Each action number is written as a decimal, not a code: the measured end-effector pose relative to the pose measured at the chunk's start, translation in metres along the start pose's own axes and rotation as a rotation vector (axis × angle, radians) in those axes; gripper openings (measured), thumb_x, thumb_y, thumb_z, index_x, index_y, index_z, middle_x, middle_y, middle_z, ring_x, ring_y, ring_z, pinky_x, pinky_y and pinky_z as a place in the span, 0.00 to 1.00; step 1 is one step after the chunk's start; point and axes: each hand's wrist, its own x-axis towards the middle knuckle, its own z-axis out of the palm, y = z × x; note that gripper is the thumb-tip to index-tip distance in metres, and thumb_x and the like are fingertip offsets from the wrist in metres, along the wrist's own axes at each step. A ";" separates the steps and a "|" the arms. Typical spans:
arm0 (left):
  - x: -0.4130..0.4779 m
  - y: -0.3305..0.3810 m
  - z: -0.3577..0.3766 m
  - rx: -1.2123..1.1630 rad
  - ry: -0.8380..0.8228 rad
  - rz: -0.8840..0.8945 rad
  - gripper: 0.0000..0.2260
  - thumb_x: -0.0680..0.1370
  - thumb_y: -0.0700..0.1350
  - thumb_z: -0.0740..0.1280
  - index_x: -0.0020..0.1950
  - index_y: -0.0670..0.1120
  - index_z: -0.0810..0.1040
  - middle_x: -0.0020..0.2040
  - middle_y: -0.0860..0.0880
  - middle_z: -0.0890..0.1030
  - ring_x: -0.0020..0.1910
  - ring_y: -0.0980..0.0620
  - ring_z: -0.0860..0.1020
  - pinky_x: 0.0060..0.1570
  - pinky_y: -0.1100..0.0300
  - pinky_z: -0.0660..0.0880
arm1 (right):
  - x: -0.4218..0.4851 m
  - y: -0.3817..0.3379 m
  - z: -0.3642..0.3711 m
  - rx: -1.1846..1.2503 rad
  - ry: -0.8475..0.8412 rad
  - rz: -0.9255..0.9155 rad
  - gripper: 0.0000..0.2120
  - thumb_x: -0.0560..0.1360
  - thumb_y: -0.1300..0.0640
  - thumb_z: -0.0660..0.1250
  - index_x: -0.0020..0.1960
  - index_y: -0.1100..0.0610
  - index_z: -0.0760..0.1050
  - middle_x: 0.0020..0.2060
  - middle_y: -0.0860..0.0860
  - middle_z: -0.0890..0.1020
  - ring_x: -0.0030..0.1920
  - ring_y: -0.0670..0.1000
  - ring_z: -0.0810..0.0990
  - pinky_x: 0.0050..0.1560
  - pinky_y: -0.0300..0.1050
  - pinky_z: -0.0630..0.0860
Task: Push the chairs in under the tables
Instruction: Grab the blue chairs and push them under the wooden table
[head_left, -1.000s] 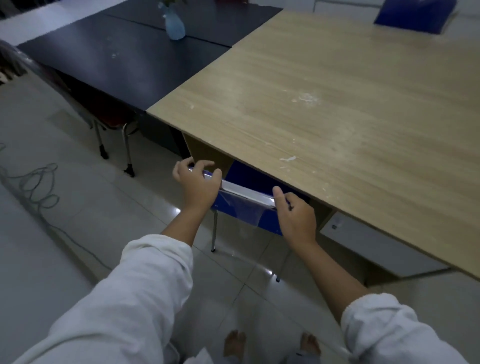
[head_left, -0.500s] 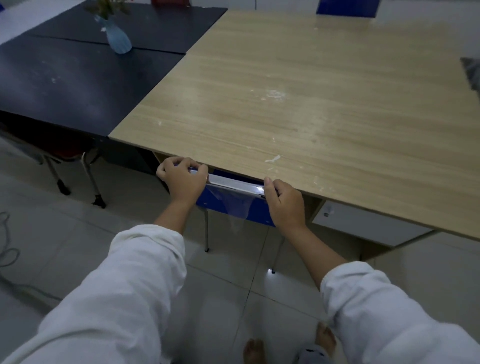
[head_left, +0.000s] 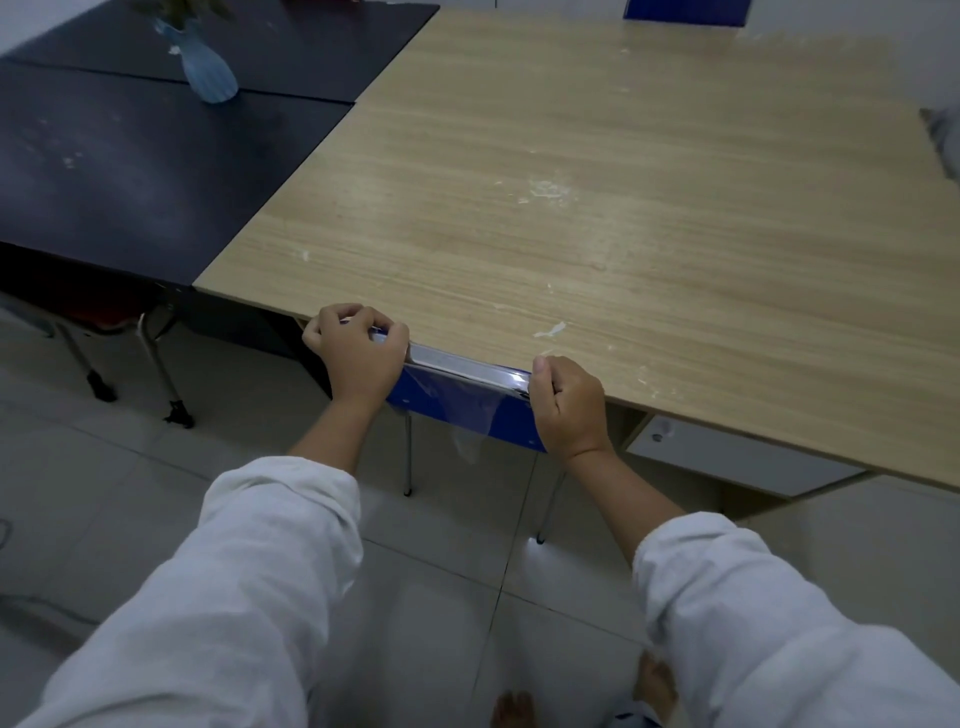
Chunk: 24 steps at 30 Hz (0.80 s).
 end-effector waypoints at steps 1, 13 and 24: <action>0.001 0.000 0.000 -0.003 0.000 -0.003 0.03 0.72 0.43 0.66 0.39 0.45 0.77 0.62 0.44 0.71 0.67 0.42 0.61 0.64 0.52 0.69 | 0.001 0.001 0.000 0.004 -0.003 -0.007 0.21 0.77 0.51 0.50 0.30 0.60 0.65 0.25 0.51 0.66 0.27 0.45 0.62 0.29 0.37 0.57; 0.005 0.004 -0.012 0.255 -0.176 -0.063 0.10 0.75 0.51 0.62 0.48 0.47 0.77 0.67 0.42 0.67 0.71 0.41 0.57 0.72 0.38 0.55 | 0.005 -0.007 -0.018 -0.110 -0.244 -0.007 0.20 0.79 0.47 0.50 0.35 0.58 0.66 0.28 0.49 0.67 0.30 0.49 0.65 0.31 0.45 0.59; -0.015 0.111 0.032 0.564 -0.418 0.109 0.18 0.77 0.57 0.60 0.62 0.48 0.75 0.64 0.42 0.75 0.70 0.39 0.65 0.69 0.31 0.46 | 0.051 -0.005 -0.123 -0.253 -0.343 0.070 0.24 0.81 0.45 0.53 0.70 0.58 0.66 0.67 0.57 0.74 0.66 0.56 0.72 0.62 0.50 0.70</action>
